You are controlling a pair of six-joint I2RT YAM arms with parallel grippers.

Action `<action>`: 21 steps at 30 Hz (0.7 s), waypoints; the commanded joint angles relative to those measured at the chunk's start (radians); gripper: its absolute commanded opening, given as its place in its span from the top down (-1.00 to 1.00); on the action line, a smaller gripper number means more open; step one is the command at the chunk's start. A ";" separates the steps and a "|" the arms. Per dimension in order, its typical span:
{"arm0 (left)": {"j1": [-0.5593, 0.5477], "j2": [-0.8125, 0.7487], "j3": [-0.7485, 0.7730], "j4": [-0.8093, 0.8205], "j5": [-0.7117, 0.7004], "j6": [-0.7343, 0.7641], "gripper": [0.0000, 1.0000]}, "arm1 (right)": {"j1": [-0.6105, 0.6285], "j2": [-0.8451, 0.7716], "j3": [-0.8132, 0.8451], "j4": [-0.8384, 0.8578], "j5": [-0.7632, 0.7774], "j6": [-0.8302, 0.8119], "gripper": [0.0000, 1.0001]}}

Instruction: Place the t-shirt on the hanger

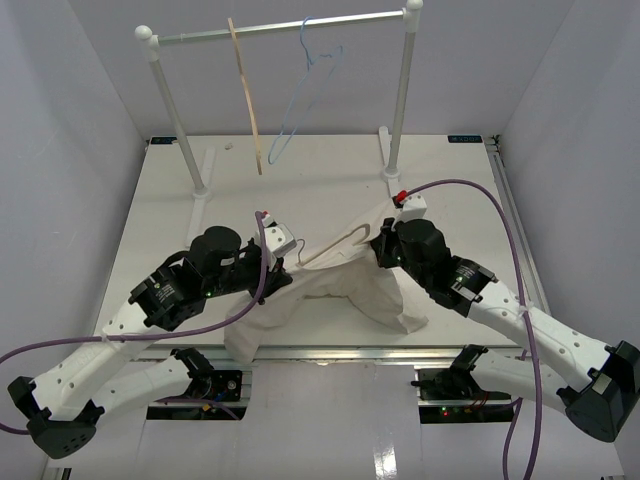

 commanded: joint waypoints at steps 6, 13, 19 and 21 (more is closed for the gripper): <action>0.003 -0.074 0.002 -0.012 0.052 0.004 1.00 | -0.069 -0.031 -0.033 0.040 -0.004 -0.052 0.85; 0.003 -0.080 -0.004 -0.008 0.020 -0.005 1.00 | -0.078 -0.027 -0.066 0.087 -0.071 -0.055 0.79; 0.002 -0.076 -0.004 0.011 -0.042 -0.025 1.00 | -0.077 -0.033 -0.134 0.172 -0.203 -0.049 0.47; 0.002 -0.067 0.001 0.017 -0.045 -0.051 1.00 | -0.077 -0.040 -0.161 0.184 -0.221 -0.042 0.46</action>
